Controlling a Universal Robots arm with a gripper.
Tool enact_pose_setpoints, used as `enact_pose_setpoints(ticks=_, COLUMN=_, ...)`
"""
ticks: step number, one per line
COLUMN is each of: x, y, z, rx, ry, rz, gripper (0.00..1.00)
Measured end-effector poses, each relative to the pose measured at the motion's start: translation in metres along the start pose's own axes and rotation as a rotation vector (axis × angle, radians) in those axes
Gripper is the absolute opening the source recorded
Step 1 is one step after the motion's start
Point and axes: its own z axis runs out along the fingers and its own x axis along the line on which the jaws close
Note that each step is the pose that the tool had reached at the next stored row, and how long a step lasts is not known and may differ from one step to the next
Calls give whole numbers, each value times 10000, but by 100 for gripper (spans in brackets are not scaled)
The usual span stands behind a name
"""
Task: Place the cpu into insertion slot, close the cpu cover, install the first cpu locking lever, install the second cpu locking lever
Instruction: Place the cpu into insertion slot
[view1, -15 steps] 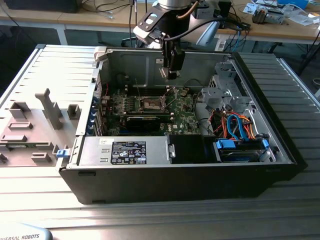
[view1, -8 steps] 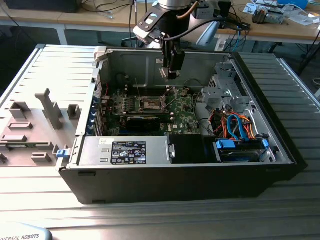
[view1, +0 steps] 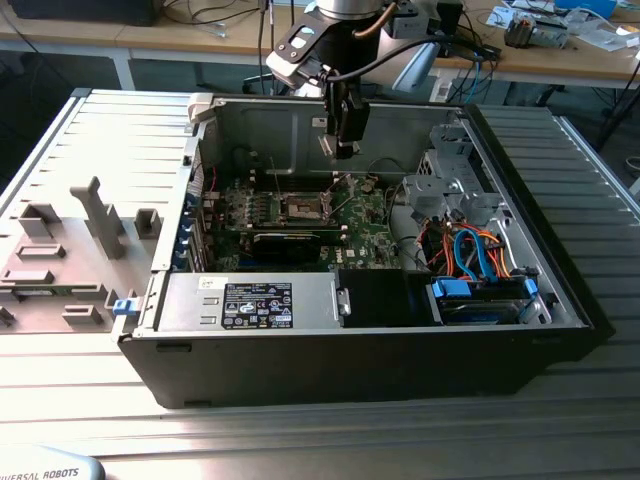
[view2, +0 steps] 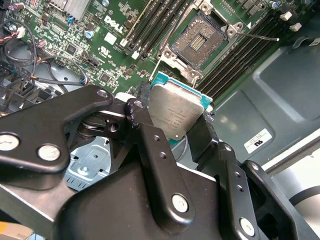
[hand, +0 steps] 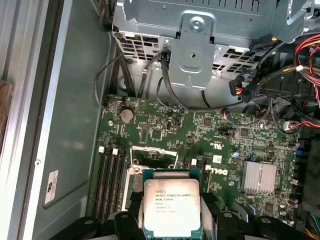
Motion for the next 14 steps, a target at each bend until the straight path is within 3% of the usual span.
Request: enact_pose_setpoints(ticks=14, x=0, y=0, z=1, rx=0, ry=-4, rz=64, gripper=54)
